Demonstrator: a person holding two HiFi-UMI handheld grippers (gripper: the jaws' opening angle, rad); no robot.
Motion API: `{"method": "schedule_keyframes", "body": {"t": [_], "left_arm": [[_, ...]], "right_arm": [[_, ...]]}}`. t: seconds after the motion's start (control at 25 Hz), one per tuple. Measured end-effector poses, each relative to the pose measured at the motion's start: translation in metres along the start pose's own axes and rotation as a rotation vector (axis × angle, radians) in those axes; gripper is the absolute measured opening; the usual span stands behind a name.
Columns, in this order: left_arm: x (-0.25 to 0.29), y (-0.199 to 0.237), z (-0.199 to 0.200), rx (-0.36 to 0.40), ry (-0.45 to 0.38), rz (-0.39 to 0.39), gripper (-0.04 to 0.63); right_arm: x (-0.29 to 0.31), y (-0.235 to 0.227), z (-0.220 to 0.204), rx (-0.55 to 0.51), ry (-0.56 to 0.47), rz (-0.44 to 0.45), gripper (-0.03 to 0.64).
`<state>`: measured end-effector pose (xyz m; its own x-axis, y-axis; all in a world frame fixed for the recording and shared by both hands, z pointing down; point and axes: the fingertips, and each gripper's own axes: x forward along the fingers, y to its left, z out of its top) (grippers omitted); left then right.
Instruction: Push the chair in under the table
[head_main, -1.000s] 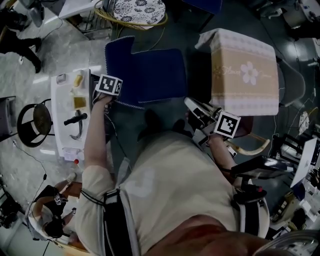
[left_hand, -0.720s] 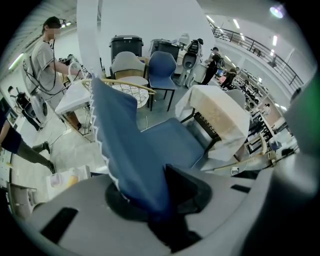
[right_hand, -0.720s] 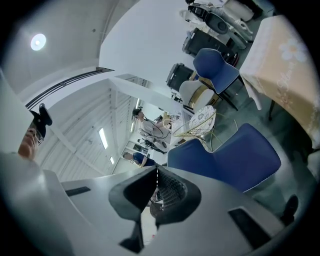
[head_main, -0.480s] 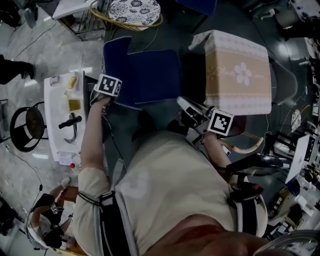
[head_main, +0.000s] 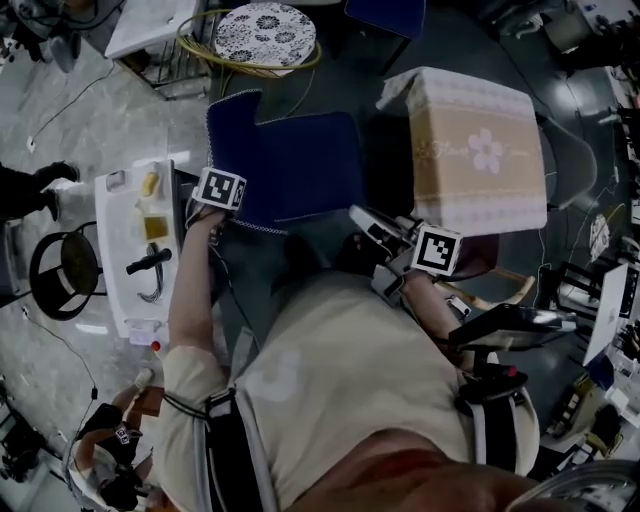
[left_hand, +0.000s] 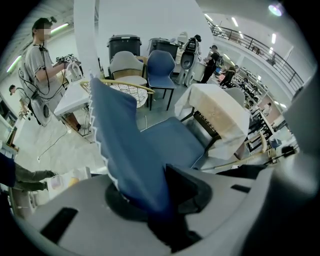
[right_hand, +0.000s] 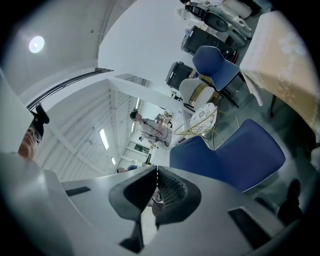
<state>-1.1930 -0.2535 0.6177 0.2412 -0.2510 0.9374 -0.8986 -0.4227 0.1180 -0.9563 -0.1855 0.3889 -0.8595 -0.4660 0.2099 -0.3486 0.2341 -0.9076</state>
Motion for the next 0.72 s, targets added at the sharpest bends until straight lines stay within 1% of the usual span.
{"method": "schedule_keyframes", "body": {"t": [0.12,0.28,0.4,0.6,0.72], "left_arm": [[-0.002,-0.002,-0.001,-0.007,0.006,0.012,0.094],[0.002,-0.012,-0.003,-0.026,0.013,0.002,0.094],[0.004,-0.011,0.004,-0.019,0.023,0.013,0.094],[0.006,-0.011,0.004,-0.025,0.036,0.026,0.094],[0.006,-0.008,0.003,-0.027,0.047,0.036,0.094]], "right_arm": [[-0.006,-0.001,0.008,-0.007,-0.003,0.015,0.012],[-0.008,-0.004,0.022,-0.007,-0.001,0.028,0.012],[-0.010,-0.006,0.031,-0.005,0.003,0.040,0.012],[-0.022,-0.019,0.042,0.007,0.000,0.031,0.012],[-0.018,-0.017,0.045,0.004,0.010,0.056,0.012]]}}
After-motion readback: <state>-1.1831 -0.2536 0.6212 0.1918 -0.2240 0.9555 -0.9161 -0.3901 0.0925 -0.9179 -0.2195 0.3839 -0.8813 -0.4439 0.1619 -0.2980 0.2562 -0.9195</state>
